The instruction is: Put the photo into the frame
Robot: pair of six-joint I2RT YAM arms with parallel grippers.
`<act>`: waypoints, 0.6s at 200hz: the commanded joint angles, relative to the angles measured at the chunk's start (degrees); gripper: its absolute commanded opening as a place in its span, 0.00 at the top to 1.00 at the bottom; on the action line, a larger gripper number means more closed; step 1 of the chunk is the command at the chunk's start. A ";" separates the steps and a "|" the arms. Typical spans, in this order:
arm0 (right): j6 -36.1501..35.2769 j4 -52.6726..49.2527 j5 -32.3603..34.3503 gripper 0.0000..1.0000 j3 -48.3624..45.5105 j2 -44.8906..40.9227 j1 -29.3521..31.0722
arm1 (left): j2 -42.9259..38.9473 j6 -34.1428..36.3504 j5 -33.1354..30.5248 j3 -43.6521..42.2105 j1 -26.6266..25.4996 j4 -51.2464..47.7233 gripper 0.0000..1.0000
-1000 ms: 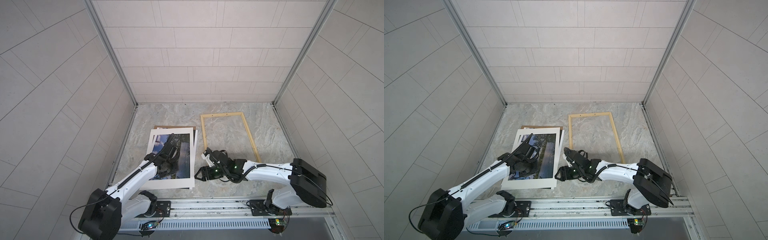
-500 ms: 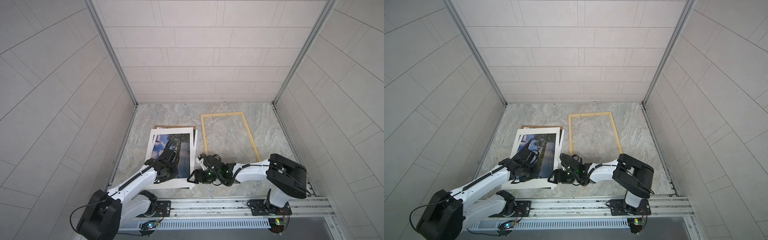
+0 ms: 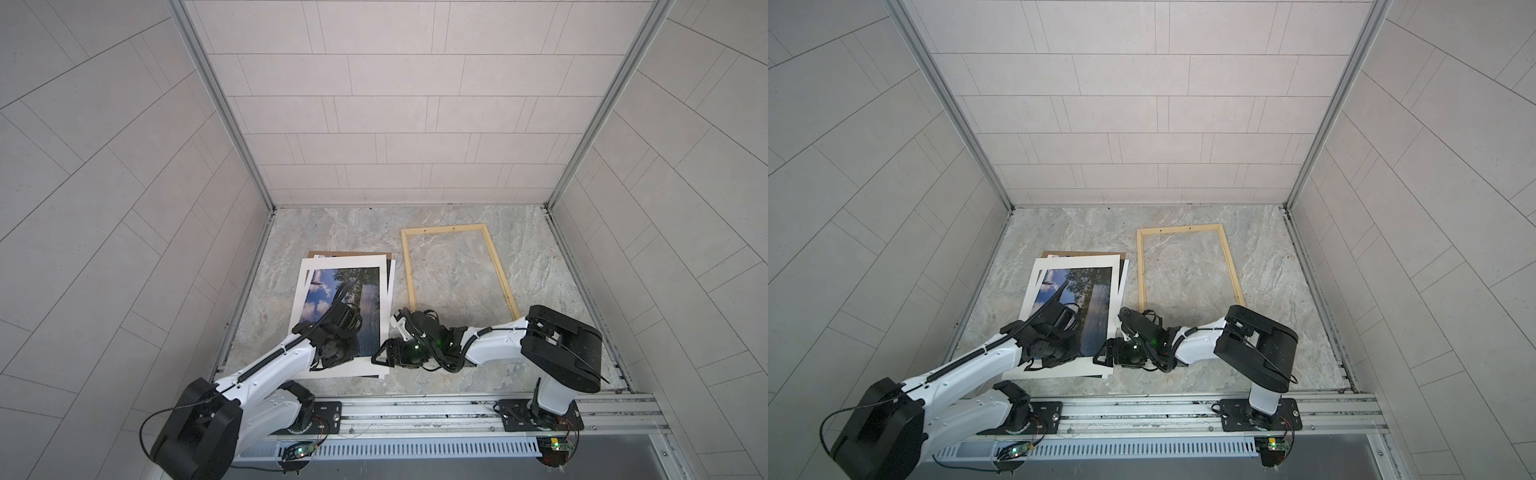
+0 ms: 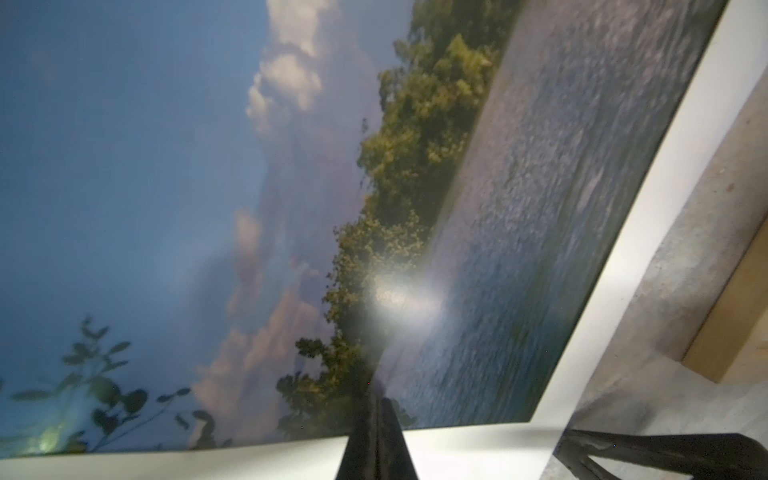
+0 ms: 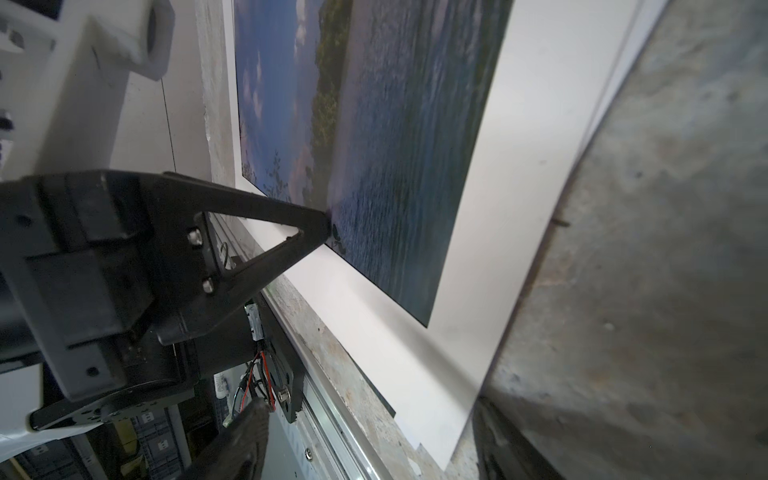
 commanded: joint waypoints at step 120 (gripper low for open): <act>2.82 2.26 0.00 0.28 1.82 -3.79 -0.39 | 2.95 -2.37 3.19 -4.46 -1.66 4.44 1.00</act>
